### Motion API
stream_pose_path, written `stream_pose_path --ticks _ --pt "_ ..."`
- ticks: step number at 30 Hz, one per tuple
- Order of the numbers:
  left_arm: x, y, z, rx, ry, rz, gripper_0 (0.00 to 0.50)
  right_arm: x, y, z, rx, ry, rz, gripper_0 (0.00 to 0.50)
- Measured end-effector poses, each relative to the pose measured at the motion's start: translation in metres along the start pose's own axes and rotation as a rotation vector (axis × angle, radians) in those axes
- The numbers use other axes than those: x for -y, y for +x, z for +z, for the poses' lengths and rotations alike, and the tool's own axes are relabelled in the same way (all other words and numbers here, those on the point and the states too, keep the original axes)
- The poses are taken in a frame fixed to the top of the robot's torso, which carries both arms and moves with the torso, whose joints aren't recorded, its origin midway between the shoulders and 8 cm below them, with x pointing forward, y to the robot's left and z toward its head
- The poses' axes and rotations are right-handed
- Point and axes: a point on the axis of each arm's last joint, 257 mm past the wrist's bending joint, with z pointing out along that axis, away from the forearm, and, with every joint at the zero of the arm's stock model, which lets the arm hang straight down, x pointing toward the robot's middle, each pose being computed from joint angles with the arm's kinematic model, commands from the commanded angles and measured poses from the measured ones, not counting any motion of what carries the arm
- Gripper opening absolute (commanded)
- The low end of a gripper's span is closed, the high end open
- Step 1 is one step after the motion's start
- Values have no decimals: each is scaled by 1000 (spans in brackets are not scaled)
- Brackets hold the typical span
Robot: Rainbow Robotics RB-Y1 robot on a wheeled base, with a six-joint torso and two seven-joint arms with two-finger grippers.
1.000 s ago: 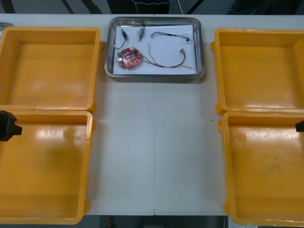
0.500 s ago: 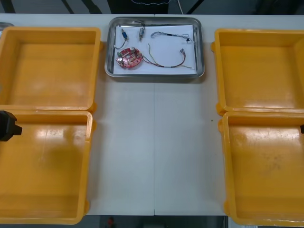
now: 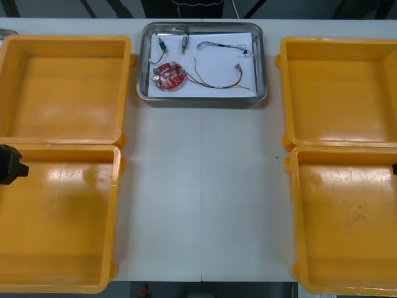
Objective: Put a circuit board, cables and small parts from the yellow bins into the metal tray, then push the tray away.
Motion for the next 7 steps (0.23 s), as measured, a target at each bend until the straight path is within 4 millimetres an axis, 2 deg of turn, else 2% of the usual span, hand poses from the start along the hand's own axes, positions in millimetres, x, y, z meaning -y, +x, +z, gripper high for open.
stream_pose_path --ticks 7 --pt "0 0 0 0 0 0 500 0 0 0 0 0 0 500"
